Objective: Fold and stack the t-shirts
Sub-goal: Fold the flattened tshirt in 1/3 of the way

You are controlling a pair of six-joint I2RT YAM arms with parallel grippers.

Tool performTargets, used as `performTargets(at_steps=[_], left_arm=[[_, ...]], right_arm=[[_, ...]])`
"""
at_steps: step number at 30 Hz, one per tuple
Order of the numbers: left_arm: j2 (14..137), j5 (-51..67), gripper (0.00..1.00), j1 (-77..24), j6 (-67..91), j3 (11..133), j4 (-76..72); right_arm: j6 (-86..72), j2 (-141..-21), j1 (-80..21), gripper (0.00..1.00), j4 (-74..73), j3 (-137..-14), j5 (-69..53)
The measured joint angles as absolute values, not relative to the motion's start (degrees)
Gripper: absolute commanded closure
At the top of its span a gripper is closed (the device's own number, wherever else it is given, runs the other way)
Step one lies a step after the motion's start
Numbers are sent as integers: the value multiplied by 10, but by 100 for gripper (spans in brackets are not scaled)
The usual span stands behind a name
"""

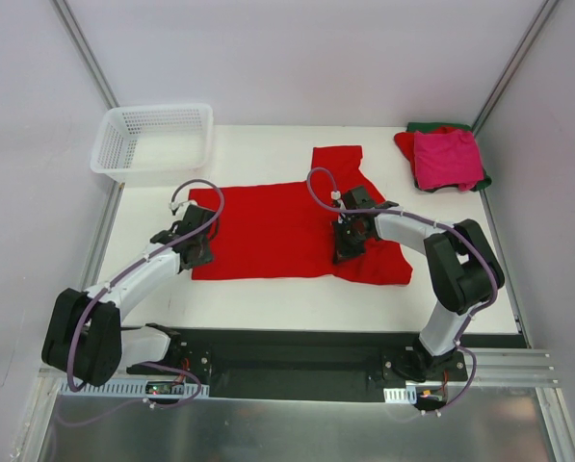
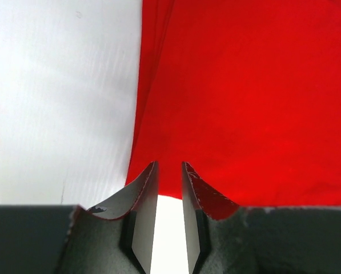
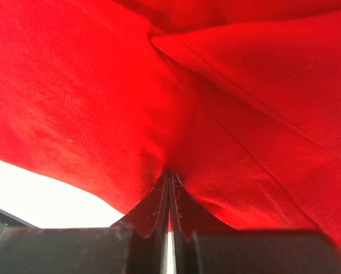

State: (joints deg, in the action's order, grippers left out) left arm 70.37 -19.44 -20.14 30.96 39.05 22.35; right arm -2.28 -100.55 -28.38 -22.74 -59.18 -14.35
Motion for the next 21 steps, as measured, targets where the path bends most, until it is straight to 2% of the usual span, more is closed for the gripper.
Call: performTargets(at_steps=[6, 12, 17, 21], left_arm=[[705, -162, 81, -202, 320, 390, 220], [744, -118, 83, -223, 319, 425, 184], [793, -91, 83, -254, 317, 468, 141], [815, -77, 83, -276, 318, 472, 119]], right_arm=[[-23, -999, -288, 99, -230, -592, -131], [-23, -944, -294, 95, -284, -606, -55], [-19, -888, -285, 81, -308, -652, 21], [-13, -879, -260, 73, -314, -685, 57]])
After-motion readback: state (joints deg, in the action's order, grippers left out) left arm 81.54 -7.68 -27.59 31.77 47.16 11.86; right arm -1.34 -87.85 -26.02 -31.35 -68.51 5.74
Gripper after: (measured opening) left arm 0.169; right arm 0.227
